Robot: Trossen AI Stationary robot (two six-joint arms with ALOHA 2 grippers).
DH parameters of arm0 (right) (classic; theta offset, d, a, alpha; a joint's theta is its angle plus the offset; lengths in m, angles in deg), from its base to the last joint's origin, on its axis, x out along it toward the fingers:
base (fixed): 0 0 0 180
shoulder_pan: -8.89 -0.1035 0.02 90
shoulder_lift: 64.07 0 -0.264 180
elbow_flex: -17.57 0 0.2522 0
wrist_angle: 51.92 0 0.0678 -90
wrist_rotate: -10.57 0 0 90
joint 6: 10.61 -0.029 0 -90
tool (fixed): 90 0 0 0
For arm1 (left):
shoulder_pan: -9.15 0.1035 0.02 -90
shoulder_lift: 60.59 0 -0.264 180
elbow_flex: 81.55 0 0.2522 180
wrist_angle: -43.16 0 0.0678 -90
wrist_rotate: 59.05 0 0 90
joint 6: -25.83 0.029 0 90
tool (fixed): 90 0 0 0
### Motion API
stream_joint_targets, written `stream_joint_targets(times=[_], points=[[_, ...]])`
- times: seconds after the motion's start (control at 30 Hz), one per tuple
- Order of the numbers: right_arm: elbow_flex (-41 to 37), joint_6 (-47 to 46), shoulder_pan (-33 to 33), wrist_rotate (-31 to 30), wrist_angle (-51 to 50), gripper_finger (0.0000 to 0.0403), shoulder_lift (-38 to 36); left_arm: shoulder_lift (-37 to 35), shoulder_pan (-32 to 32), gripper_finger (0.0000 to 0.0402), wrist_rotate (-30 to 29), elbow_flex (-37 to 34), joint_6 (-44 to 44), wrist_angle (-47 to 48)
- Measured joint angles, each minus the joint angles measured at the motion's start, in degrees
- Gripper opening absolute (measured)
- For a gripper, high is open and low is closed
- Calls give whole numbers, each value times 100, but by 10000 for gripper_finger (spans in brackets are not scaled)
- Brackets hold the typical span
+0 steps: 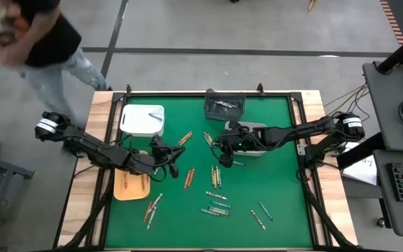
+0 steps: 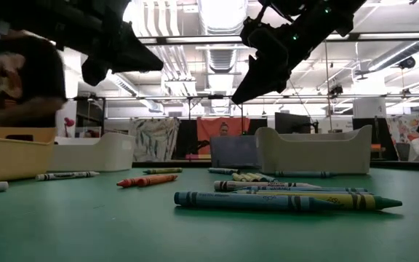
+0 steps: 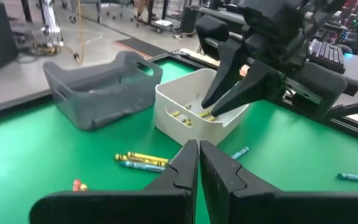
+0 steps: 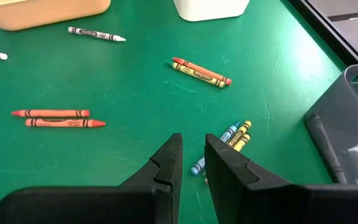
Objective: Sort crayons
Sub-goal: Put the white crayon into the black bin
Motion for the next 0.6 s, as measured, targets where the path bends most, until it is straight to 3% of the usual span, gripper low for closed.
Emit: stream_joint_targets(times=[0.6], points=[[0, -25, 0, 0, 4, 57, 0, 336, 175, 0, 465, 0, -552, -6]])
